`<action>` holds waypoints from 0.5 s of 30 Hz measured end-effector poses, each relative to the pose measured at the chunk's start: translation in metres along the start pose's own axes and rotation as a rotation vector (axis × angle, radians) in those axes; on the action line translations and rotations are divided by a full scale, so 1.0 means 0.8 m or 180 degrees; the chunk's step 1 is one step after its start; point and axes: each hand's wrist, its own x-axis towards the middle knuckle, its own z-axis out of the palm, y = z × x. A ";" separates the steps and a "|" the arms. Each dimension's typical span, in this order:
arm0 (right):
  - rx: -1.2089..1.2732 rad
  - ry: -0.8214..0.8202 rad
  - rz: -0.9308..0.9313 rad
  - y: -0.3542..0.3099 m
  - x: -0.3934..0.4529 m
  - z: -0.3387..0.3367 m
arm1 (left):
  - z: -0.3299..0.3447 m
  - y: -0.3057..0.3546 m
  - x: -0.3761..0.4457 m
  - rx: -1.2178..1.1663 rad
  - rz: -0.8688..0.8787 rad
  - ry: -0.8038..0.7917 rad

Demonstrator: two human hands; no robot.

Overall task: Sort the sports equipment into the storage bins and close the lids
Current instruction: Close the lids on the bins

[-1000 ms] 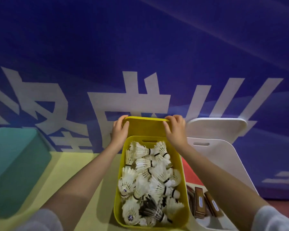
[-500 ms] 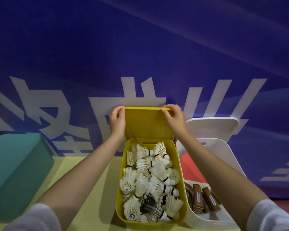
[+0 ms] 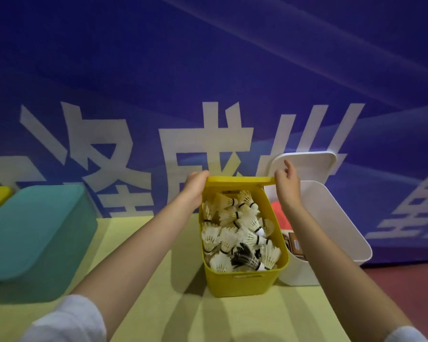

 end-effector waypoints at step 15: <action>-0.1615 -0.0556 0.0334 0.133 -0.162 -0.070 | -0.032 -0.218 -0.076 0.1763 0.0655 -0.0465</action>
